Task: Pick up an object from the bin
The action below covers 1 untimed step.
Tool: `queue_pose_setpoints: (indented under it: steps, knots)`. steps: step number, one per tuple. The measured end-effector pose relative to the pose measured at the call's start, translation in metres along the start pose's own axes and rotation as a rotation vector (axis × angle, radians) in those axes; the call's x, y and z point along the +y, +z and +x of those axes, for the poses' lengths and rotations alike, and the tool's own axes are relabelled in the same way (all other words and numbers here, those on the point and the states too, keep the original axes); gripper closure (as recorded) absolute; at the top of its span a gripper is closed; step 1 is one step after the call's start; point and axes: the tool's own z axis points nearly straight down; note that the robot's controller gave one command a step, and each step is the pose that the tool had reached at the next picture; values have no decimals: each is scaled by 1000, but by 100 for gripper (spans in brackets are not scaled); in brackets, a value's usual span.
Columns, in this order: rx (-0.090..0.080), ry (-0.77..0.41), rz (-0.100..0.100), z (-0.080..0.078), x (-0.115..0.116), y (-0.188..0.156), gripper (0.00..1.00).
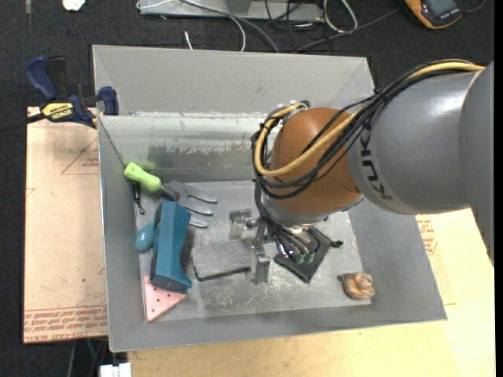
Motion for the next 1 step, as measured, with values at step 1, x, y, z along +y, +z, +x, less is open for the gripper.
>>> queue_pose_setpoints:
  steps: [1]
  knots:
    - [1,81,0,12,14,-52,100]
